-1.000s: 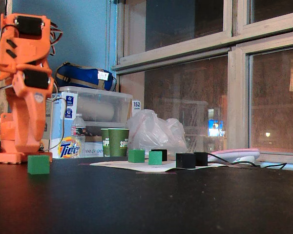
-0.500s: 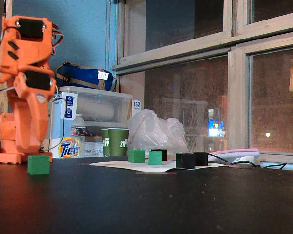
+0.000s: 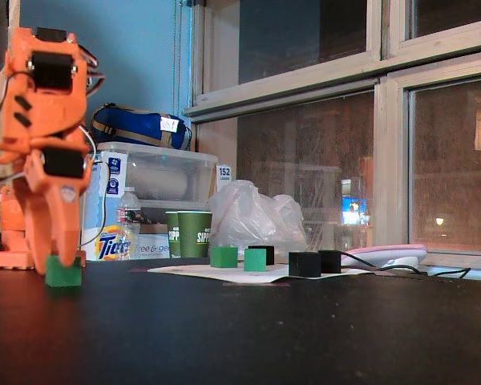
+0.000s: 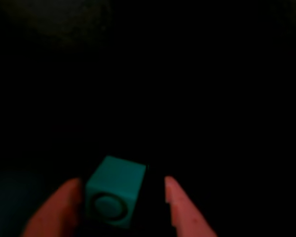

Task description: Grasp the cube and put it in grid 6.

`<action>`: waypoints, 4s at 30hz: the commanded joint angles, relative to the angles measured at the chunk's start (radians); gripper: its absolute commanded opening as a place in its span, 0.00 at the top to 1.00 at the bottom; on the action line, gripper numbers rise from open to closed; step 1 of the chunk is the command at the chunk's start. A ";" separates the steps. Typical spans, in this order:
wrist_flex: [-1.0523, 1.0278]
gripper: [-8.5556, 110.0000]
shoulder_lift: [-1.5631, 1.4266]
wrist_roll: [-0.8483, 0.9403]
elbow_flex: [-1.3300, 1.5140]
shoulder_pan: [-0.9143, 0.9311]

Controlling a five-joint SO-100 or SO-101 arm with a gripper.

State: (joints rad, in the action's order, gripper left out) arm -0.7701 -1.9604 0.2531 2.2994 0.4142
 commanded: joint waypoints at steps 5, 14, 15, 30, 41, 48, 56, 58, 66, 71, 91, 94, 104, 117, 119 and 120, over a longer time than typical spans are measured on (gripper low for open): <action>0.055 0.93 -0.092 -0.011 0.057 -0.008; -0.152 0.93 -0.199 -0.071 -0.138 -0.150; -0.192 0.93 -0.218 -0.080 -0.184 -0.186; -0.577 0.93 0.041 -0.100 -0.753 -0.693; -0.357 0.93 0.293 -0.055 -0.512 -0.744; -0.311 0.93 0.291 -0.048 -0.439 -0.753; -0.313 0.93 0.264 -0.041 -0.462 -0.762; -0.311 0.93 0.256 -0.041 -0.474 -0.767; -0.207 0.90 0.235 0.018 -0.420 -0.795; -0.147 0.78 0.201 0.078 -0.342 -0.805; -0.391 0.70 0.147 -0.005 -0.588 -0.798; -0.445 0.71 0.086 -0.028 -0.617 -0.805; -0.485 0.93 -0.371 -0.014 -0.477 -0.558; 0.037 0.93 -1.049 -0.003 0.581 -0.313; 0.034 0.93 -1.115 -0.015 0.657 -0.298; 0.032 0.93 -1.143 -0.023 0.684 -0.288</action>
State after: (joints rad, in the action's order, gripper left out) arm -0.7685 -3.0219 0.2531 2.9115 0.1074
